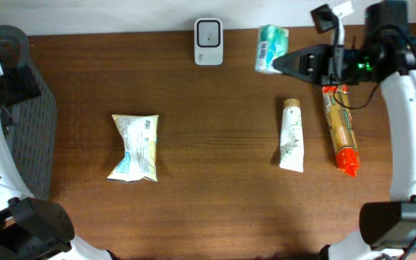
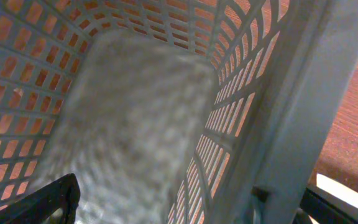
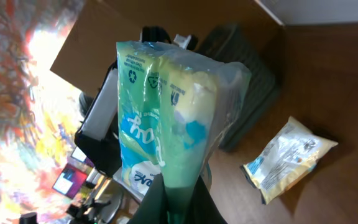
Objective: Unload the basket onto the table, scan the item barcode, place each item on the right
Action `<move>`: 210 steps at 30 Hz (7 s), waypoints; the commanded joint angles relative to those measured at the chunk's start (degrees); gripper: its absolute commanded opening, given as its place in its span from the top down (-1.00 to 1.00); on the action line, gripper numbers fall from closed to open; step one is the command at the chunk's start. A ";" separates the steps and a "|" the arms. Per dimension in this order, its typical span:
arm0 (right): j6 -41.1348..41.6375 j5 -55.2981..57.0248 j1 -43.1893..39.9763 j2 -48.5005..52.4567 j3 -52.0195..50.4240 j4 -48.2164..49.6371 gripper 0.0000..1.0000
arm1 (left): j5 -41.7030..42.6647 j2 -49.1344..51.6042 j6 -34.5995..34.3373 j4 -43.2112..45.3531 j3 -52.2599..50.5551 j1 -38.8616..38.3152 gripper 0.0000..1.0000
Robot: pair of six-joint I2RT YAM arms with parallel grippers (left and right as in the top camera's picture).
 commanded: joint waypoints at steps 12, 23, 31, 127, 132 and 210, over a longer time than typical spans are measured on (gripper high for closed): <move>6.88 106.62 35.17 6.47 7.93 30.36 0.92 | 0.44 0.09 -0.33 0.09 -0.17 0.39 -0.98; -42.86 130.05 35.63 40.28 7.93 76.87 0.92 | 0.44 0.09 -0.33 0.09 -0.17 0.39 -0.98; -42.88 116.63 29.20 44.19 7.91 81.20 0.92 | 0.44 0.09 -0.33 0.09 -0.17 0.42 -0.98; 31.34 72.61 56.54 32.30 -5.77 26.73 -0.33 | 0.44 0.09 -0.31 0.07 -0.17 0.42 -0.98; 28.76 65.40 56.74 34.56 -5.79 28.41 -0.07 | 0.44 0.09 -0.33 0.09 -0.17 0.39 -0.98; 35.52 44.96 30.51 23.32 -29.31 38.56 -0.98 | 0.44 0.09 -0.33 0.09 -0.17 0.42 -0.98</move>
